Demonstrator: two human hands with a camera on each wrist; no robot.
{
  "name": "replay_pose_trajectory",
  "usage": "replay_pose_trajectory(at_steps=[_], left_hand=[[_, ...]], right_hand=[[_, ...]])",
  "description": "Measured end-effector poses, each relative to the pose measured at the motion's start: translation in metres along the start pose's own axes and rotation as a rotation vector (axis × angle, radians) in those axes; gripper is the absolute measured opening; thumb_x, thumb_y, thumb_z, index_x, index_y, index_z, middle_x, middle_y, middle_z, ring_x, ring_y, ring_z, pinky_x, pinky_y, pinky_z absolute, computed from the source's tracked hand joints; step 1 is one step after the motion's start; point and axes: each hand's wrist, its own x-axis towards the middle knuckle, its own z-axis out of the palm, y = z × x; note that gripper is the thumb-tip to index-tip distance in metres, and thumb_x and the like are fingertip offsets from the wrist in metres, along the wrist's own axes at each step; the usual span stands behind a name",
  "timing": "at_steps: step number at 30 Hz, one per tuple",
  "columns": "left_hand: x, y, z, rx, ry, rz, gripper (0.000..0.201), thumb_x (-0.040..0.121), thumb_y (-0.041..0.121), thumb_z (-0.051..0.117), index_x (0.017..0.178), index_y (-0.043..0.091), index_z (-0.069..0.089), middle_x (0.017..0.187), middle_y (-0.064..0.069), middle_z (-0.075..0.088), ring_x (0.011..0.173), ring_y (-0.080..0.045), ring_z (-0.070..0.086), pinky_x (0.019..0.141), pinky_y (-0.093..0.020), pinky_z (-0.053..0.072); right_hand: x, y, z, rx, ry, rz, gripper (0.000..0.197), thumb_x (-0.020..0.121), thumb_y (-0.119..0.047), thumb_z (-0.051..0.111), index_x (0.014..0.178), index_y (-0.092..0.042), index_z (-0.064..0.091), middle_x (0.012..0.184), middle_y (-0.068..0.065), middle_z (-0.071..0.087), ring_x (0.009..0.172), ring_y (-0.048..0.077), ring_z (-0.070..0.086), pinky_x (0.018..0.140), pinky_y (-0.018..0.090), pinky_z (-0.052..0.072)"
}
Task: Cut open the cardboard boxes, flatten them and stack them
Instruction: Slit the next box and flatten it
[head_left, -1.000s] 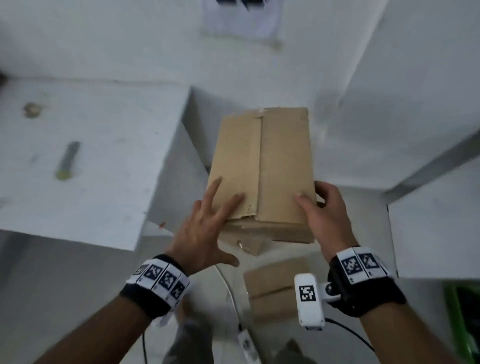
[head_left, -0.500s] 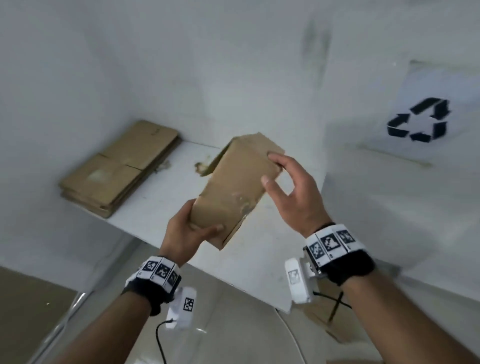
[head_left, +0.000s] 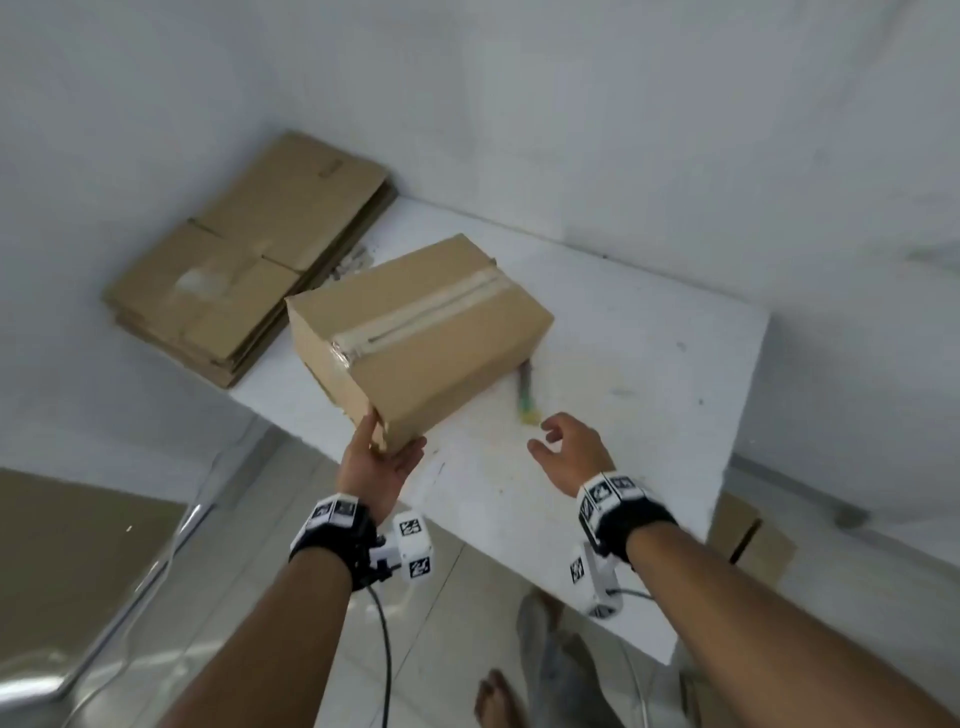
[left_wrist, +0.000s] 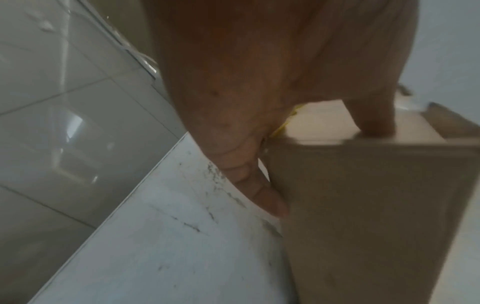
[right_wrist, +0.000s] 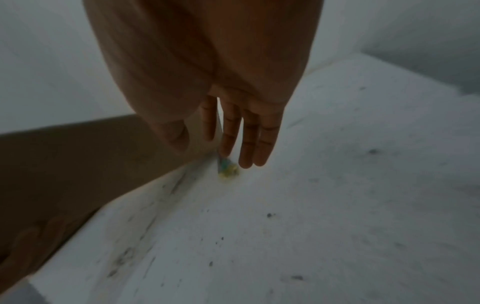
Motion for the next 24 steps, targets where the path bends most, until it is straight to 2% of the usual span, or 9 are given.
replay_pose_trajectory(at_steps=[2,4,7,12,14,16,19,21,24], left_hand=[[0.024,-0.001,-0.007,0.061,0.093,-0.061,0.035,0.104,0.008,0.054,0.139,0.013,0.052,0.134,-0.022,0.059,0.083,-0.022,0.077,0.073,-0.033,0.061],[0.039,0.000,-0.010,0.037,0.140,-0.185,0.040,0.105,0.027,0.049,0.143,0.014,0.052,0.139,-0.021,0.058,0.086,-0.034,0.072,0.076,-0.041,0.057],[0.059,-0.005,-0.015,0.303,0.186,-0.256,0.046,0.107,0.030,0.049,0.151,0.016,0.040,0.138,-0.014,0.058,0.095,-0.036,0.068,0.081,-0.043,0.055],[0.081,0.011,-0.019,0.902,0.390,0.272,0.061,0.093,0.035,0.071,0.140,0.009,0.042,0.136,-0.014,0.046,0.113,-0.033,0.057,0.098,-0.052,0.051],[0.095,0.038,-0.008,1.114,0.348,0.503,0.072,0.086,0.048,0.076,0.139,0.010,0.045,0.136,-0.013,0.043,0.120,-0.036,0.050,0.103,-0.055,0.046],[0.120,0.071,0.007,1.277,0.232,0.551,0.088,0.076,0.062,0.080,0.143,0.017,0.043,0.142,-0.011,0.040,0.126,-0.038,0.043,0.109,-0.057,0.038],[0.165,0.111,0.021,1.498,0.020,0.344,0.116,0.061,0.084,0.075,0.154,0.037,0.024,0.156,-0.007,0.032,0.135,-0.044,0.040,0.112,-0.063,0.034],[0.180,0.123,0.034,1.634,-0.036,0.254,0.123,0.057,0.096,0.064,0.155,0.042,0.012,0.152,-0.015,0.040,0.127,-0.048,0.050,0.104,-0.063,0.043],[0.172,0.114,0.052,1.775,-0.049,0.269,0.131,0.062,0.101,0.046,0.158,0.023,0.004,0.120,-0.027,0.064,0.106,-0.046,0.065,0.090,-0.052,0.052]], right_hand=[[0.036,-0.004,0.019,-0.064,-0.039,0.045,0.051,0.092,-0.042,0.068,0.129,-0.010,0.055,0.125,0.011,0.062,0.116,0.030,0.060,0.095,0.035,0.048],[0.070,-0.014,0.034,-0.173,-0.005,0.109,0.066,0.090,-0.050,0.068,0.134,-0.006,0.046,0.129,0.016,0.053,0.120,0.036,0.056,0.092,0.043,0.050],[0.109,-0.027,0.046,-0.328,0.098,0.183,0.068,0.090,-0.045,0.069,0.135,-0.005,0.037,0.131,0.018,0.044,0.120,0.040,0.051,0.085,0.048,0.053],[0.142,-0.030,0.036,-0.333,0.021,0.180,0.044,0.096,-0.022,0.057,0.132,-0.001,0.041,0.125,0.023,0.056,0.109,0.043,0.062,0.084,0.044,0.051],[0.142,-0.025,0.018,-0.162,0.050,0.256,0.036,0.099,-0.021,0.050,0.127,0.001,0.044,0.121,0.026,0.059,0.105,0.043,0.062,0.081,0.043,0.049],[0.135,-0.020,-0.004,0.028,0.091,0.301,0.036,0.103,-0.023,0.046,0.130,0.000,0.045,0.119,0.025,0.061,0.100,0.041,0.061,0.077,0.039,0.046],[0.122,-0.025,-0.028,0.208,0.063,0.250,0.039,0.103,-0.023,0.047,0.139,-0.010,0.039,0.107,0.011,0.060,0.084,0.030,0.060,0.068,0.033,0.044],[0.119,-0.031,-0.037,0.292,0.095,0.200,0.029,0.102,-0.021,0.046,0.130,-0.012,0.042,0.100,0.009,0.064,0.074,0.023,0.058,0.063,0.035,0.048],[0.113,-0.049,-0.043,0.408,0.159,0.111,0.016,0.105,-0.024,0.045,0.117,-0.014,0.049,0.089,0.001,0.066,0.065,0.019,0.056,0.060,0.033,0.047]])
